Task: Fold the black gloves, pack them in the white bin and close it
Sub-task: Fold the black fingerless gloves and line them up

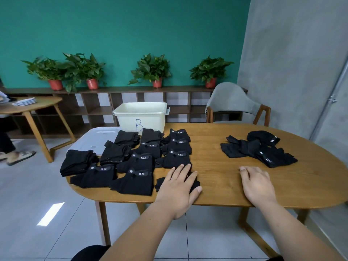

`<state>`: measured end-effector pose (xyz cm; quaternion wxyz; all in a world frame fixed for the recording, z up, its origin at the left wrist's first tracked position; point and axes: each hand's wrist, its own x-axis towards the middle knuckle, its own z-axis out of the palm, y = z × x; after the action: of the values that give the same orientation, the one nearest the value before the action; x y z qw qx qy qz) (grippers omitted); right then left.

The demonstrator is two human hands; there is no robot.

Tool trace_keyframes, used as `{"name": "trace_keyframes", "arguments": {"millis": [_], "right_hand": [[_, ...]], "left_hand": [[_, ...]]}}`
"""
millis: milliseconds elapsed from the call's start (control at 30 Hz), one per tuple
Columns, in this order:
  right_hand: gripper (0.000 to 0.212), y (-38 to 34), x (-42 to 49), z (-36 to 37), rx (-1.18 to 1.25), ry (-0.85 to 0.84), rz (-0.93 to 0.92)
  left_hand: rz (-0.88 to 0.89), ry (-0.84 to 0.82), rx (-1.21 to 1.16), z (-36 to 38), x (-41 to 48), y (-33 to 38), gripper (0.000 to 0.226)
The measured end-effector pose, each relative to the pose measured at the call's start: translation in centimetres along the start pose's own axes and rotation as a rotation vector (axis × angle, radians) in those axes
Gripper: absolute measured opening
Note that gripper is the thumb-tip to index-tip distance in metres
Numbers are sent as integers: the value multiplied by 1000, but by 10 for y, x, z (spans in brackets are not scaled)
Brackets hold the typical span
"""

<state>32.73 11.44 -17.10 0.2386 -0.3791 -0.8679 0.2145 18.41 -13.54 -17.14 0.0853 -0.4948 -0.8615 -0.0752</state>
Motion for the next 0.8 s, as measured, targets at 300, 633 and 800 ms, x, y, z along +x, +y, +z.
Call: {"name": "trace_keyframes", "arguments": {"millis": [300,633,800], "right_hand": [[47,1,0,3,-11,8,-9],[49,2,3,7,-40,34,-20],[51,2,4,9,-53,30,-19]], "left_hand": [[-196,61,-42,-7,23,7,83],[-257,-134,9,2,41,-9,73],[-237,-130,2,5,42,-10,72]]}}
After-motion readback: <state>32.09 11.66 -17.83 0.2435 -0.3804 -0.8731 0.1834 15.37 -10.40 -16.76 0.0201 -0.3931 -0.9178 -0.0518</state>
